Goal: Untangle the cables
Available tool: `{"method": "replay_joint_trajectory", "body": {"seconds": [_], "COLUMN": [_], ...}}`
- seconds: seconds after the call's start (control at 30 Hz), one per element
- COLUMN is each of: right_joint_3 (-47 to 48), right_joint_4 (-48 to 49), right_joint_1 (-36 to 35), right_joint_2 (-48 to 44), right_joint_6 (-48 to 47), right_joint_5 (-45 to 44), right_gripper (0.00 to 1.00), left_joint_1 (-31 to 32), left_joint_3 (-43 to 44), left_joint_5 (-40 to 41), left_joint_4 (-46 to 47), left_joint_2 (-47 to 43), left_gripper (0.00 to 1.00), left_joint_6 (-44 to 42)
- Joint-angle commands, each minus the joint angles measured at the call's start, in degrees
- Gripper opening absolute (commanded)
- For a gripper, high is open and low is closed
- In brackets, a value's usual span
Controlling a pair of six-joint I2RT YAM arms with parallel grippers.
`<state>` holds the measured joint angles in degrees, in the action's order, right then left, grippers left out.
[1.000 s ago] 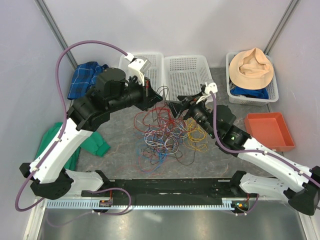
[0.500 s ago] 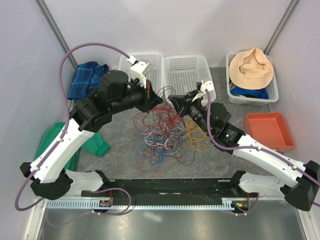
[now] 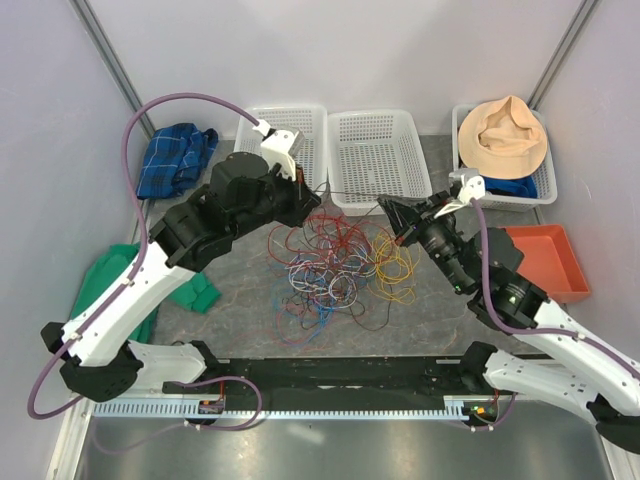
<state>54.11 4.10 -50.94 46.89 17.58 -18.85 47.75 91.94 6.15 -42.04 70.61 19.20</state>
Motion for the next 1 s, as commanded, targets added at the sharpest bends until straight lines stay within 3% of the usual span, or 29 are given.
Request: {"method": "replay_joint_trajectory", "body": {"seconds": [0.0,0.1,0.13,0.17,0.3,0.53,0.63,0.73,0.77,0.87,0.97], "right_joint_3": [2.7,3.0,3.1,3.2,3.5,3.5,4.1,5.0,5.4,7.5,10.0], "right_joint_4": [-2.1,-2.7,-3.0,-3.4,-3.9,-3.9,-5.3,-5.4,-5.5,-5.8,-6.3], "right_joint_1": [1.1,1.1,1.1,1.0,1.1,1.2,1.2,1.1,1.1,1.2,1.1], "right_joint_2": [-7.2,-9.9,-10.2,-10.6,-10.2,-9.1,-8.5,-7.7,-7.4,-6.3,-4.9], "right_joint_6": [-3.8,-4.8,-5.0,-5.2,-4.4,-3.3,-2.5,-1.6,-1.1,-0.5,0.5], "right_joint_5": [-12.0,-14.1,-14.3,-14.4,-13.1,-10.1,-9.5,-9.6,-9.5,-8.5,-6.2], "right_gripper": [0.00,0.00,0.00,0.00,0.00,0.00,0.00,0.00,0.00,0.00,0.00], "left_joint_1": [-1.7,-1.8,-1.9,-1.9,-1.9,-1.9,-1.9,-1.8,-1.8,-1.7,-1.5], "left_joint_3": [-1.6,-2.5,-2.6,-2.7,-2.8,-5.5,-9.5,-18.6,-25.5,-36.9,-40.6], "left_joint_5": [13.3,14.9,15.1,15.1,14.1,9.1,2.7,-8.1,-12.7,-18.3,-19.5], "left_joint_4": [-2.3,-2.3,-2.3,-2.4,-2.0,3.4,8.9,22.0,30.7,45.7,48.9], "left_joint_2": [-1.1,-1.1,-1.1,-1.2,-1.4,-4.2,-6.9,-12.1,-13.5,-16.6,-14.3], "left_gripper": [0.03,0.13,0.23,0.42,0.65,0.70,0.71,0.73,0.74,0.76,0.76], "left_joint_6": [1.2,1.8,2.0,2.2,3.5,2.2,0.9,0.0,0.0,1.8,4.1]}}
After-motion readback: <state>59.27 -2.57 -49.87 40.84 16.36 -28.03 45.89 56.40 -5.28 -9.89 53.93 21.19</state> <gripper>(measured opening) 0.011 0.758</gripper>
